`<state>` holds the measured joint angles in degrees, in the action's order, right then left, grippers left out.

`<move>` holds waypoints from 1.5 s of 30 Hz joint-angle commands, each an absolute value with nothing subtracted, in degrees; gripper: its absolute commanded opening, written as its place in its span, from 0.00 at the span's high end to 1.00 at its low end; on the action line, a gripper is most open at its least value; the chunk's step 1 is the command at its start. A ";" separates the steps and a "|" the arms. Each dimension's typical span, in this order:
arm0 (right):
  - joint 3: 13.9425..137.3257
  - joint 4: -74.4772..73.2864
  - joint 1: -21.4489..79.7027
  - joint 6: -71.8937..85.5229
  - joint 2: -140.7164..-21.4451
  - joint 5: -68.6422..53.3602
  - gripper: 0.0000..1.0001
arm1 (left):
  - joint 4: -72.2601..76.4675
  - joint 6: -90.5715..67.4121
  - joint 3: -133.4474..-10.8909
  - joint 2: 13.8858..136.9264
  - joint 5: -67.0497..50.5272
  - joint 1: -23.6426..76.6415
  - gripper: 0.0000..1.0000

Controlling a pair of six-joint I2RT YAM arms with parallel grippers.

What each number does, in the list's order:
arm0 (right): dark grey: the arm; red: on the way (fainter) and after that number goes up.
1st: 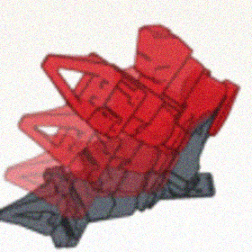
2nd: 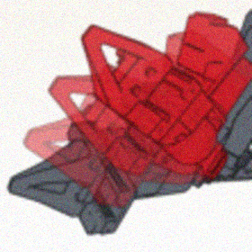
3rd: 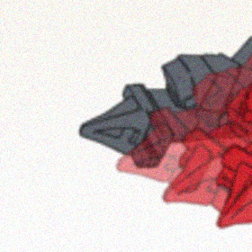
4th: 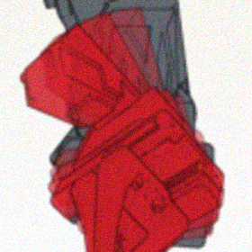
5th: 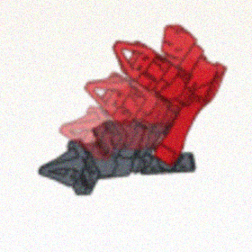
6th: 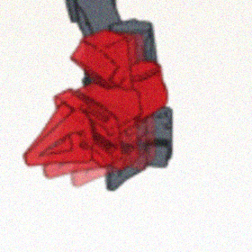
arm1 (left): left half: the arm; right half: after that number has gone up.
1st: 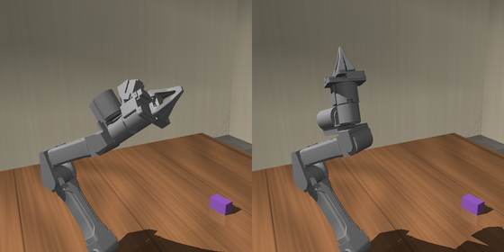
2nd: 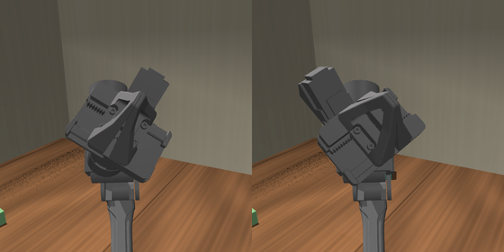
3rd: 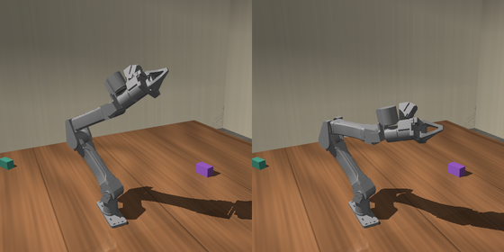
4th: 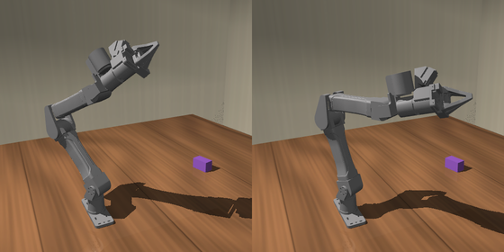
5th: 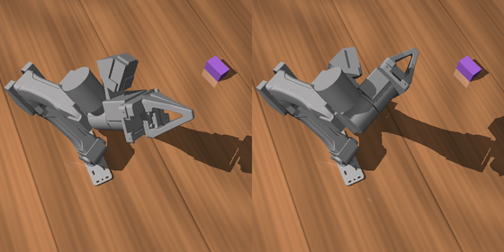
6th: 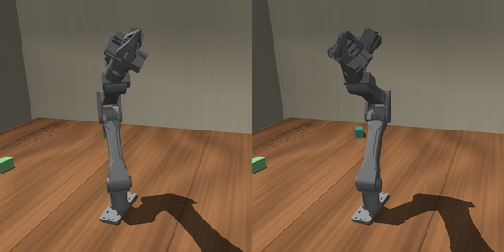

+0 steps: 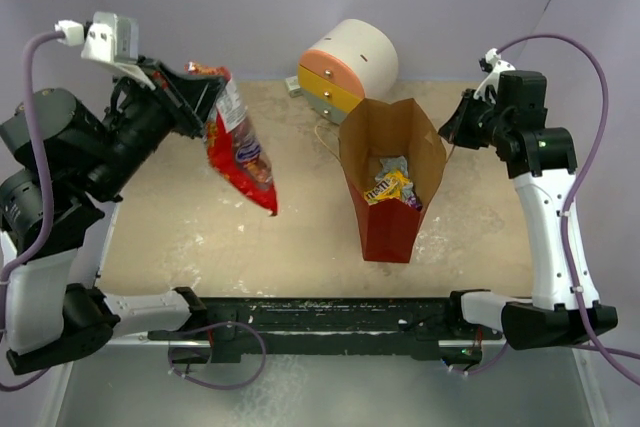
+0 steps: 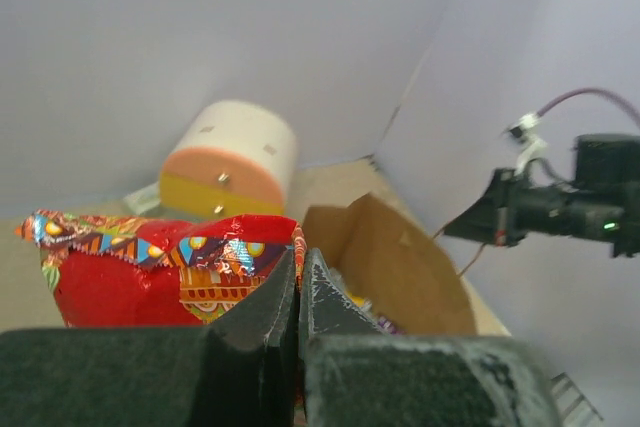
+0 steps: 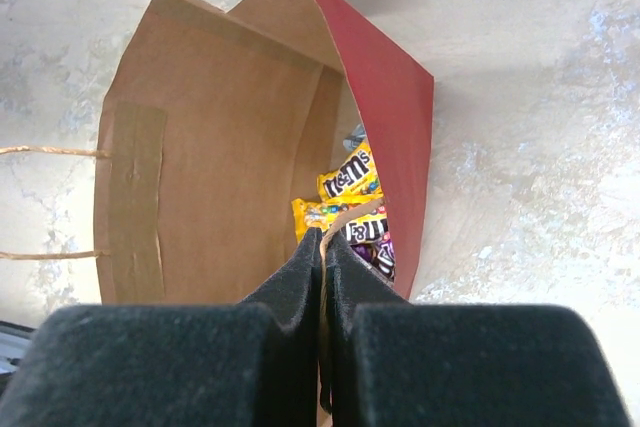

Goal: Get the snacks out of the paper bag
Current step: Place the snack at the center of the board.

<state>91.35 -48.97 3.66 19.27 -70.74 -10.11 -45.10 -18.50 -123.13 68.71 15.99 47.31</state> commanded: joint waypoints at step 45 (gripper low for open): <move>94.81 -48.84 5.98 19.47 -71.57 -10.97 1.00 | -54.38 -22.23 -103.08 95.82 18.02 35.78 0.20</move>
